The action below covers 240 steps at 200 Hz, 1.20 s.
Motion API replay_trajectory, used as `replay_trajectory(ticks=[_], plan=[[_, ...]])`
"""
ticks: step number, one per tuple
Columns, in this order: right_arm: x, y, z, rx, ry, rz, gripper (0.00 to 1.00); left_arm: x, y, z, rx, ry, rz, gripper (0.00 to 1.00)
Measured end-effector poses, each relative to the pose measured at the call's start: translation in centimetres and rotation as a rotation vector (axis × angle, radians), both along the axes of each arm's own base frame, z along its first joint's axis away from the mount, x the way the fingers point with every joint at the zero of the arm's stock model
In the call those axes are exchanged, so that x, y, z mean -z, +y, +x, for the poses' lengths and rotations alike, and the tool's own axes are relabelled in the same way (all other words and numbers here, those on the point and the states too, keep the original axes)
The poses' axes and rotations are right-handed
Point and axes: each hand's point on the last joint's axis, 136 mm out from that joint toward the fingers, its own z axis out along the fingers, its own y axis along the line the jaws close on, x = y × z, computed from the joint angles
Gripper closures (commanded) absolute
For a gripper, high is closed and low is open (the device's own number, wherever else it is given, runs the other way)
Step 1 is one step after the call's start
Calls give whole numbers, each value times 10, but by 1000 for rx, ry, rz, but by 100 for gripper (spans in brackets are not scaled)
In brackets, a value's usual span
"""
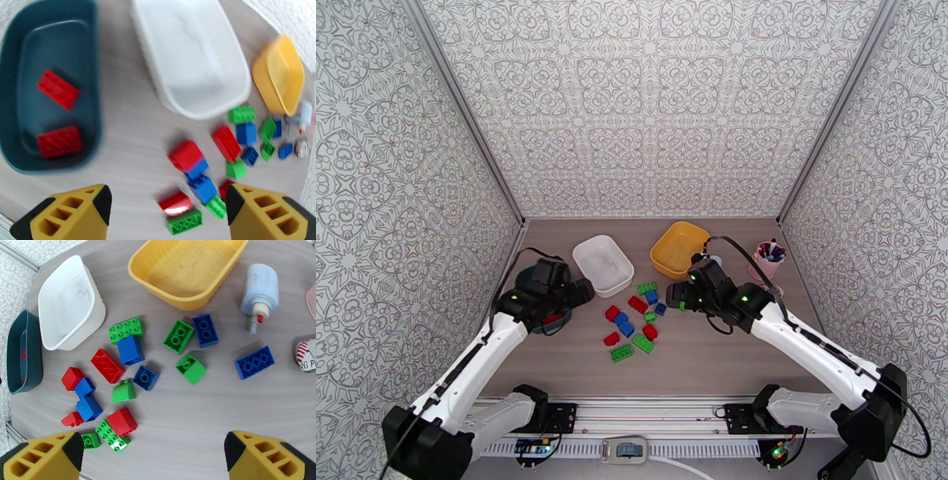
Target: Sort the legos into containers by color
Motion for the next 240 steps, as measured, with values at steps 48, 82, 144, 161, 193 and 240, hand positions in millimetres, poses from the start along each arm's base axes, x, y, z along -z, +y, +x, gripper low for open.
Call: replay_trajectory(ticks=[48,82,144,161,193,240], plan=[[-7,-13,4,44,-14,17,2,21,-46,-26,76,75,25,18],[-3,-21,3,64,7,1,6,34,-61,-43,107,129,52,18],[18,-29,-3,69,65,-20,5,65,-69,-67,126,226,110,15],[25,-29,-7,62,85,-24,4,75,-67,-74,127,253,129,15],[32,-28,-11,52,106,-23,4,95,-64,-83,120,309,166,15],[39,-23,-11,38,127,-14,4,114,-69,-91,135,358,196,15]])
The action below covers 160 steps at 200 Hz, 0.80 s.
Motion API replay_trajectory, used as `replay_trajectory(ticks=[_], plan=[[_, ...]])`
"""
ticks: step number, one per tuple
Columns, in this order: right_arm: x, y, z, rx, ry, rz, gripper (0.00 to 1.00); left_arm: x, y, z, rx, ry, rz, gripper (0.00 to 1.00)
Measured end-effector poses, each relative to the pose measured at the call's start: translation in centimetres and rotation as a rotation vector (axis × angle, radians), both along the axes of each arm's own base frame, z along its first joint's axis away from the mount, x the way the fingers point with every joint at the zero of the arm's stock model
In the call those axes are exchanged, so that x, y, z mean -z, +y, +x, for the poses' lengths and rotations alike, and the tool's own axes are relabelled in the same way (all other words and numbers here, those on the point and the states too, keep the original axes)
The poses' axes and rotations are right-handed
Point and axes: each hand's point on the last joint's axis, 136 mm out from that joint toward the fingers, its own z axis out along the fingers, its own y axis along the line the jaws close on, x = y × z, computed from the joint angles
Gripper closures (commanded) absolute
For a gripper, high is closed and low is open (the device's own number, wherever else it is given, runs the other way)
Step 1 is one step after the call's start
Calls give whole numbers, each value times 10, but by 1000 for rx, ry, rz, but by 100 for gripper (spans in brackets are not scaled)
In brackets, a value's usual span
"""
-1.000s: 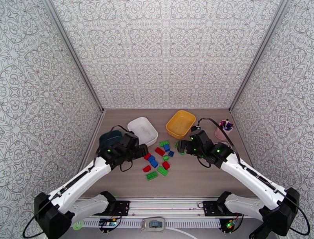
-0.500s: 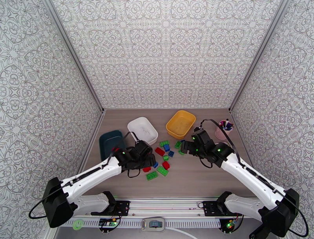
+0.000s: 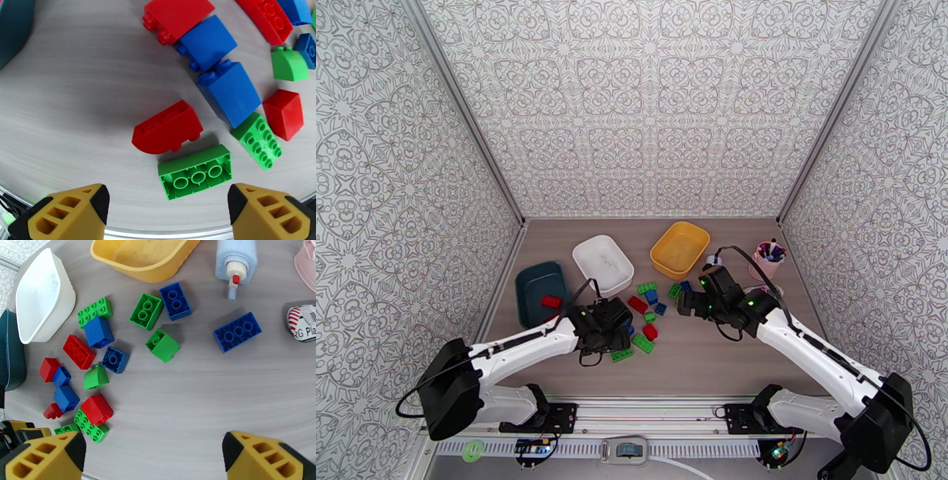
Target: Sort the legos into containers by color
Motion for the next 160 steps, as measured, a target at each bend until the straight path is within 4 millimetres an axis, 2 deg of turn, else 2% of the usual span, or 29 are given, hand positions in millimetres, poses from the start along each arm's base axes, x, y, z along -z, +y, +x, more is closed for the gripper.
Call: replay_trajectory(ticks=[68,160], plan=[[9,2,-2,-9,15,12,4,18,-24,-15,36,50,-16,14],[11,3,-3,-11,19,13,4,45,-30,-13,33,90,20,14]])
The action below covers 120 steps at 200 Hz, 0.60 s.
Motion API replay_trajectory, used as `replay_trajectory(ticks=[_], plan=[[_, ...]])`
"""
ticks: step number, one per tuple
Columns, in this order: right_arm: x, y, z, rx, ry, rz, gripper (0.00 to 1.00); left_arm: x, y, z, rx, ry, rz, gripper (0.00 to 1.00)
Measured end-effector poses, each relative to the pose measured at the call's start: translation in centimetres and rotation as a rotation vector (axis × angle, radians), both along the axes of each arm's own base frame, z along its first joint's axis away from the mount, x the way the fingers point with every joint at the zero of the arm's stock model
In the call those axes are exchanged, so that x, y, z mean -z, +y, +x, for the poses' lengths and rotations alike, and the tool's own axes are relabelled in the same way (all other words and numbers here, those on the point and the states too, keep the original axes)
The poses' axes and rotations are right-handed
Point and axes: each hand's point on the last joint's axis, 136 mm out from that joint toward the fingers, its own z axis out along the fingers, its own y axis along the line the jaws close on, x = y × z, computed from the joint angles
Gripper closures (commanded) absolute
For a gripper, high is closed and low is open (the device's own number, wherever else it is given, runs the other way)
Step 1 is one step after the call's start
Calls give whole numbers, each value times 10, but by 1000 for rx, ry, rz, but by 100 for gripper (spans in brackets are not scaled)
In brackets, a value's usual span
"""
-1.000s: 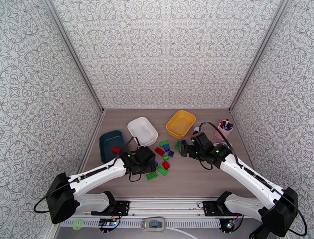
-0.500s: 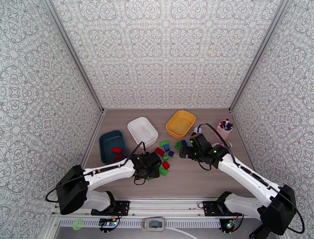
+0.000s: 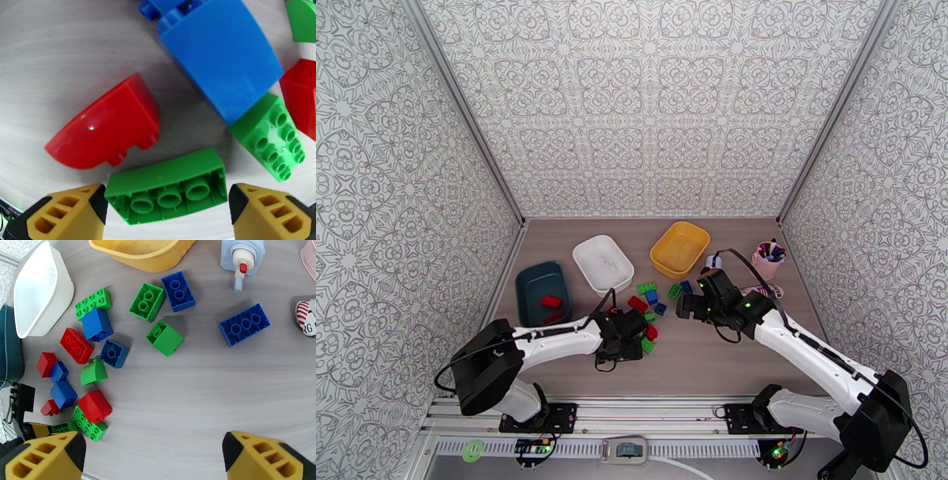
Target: Sort the legos into containers by color
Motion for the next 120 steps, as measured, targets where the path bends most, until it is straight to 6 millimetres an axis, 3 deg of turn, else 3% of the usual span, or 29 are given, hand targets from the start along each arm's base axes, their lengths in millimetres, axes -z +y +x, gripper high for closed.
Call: replay_trajectory(ticks=[120], plan=[[4,6,-1,-17,7,26,6,9,0,6,-22,52,55,20]])
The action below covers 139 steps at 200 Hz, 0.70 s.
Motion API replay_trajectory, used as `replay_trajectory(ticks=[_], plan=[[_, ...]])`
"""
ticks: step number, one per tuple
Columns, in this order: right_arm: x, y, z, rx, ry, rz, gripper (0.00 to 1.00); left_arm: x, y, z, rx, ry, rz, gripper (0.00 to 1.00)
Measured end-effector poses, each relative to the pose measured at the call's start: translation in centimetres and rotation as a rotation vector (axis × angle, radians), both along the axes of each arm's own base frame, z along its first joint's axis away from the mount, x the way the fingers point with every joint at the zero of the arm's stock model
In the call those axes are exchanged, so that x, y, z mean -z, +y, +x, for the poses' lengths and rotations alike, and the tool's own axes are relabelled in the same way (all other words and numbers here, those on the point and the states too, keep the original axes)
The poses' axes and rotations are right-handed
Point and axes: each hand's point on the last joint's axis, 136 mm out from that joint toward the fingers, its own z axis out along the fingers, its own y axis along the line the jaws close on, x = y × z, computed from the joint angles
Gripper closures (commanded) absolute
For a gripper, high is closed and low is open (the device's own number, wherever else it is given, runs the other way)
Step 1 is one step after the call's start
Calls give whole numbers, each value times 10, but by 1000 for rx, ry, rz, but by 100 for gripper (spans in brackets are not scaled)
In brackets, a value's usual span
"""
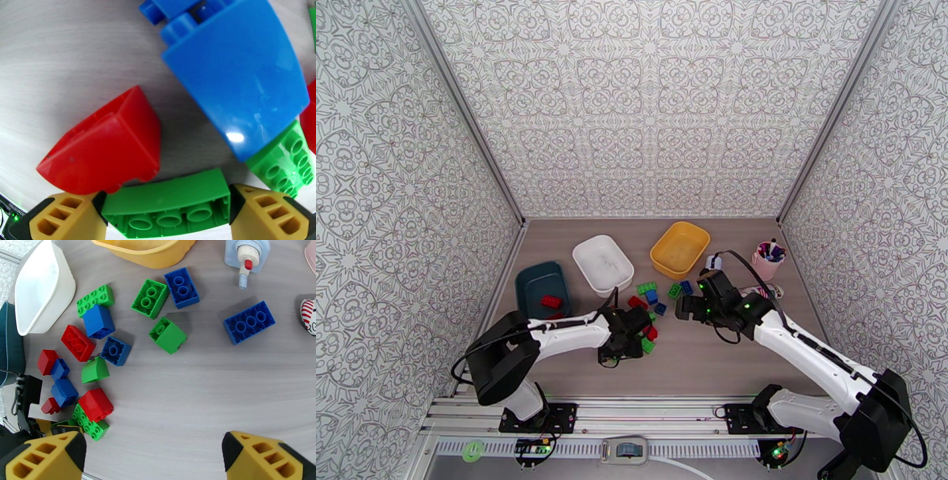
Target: Sort the legos into containers by color
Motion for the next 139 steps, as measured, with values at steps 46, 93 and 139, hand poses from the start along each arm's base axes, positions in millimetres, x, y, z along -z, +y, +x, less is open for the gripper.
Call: replay_trajectory(ticks=[46,93,139], plan=[[7,4,-1,-13,15,13,7,0,0,1,-2,6,10,22],[11,5,-3,-18,25,17,6,-1,-3,4,-1,-3,1,17],[10,7,-4,-24,26,27,6,-15,10,28,-48,-63,-37,14]])
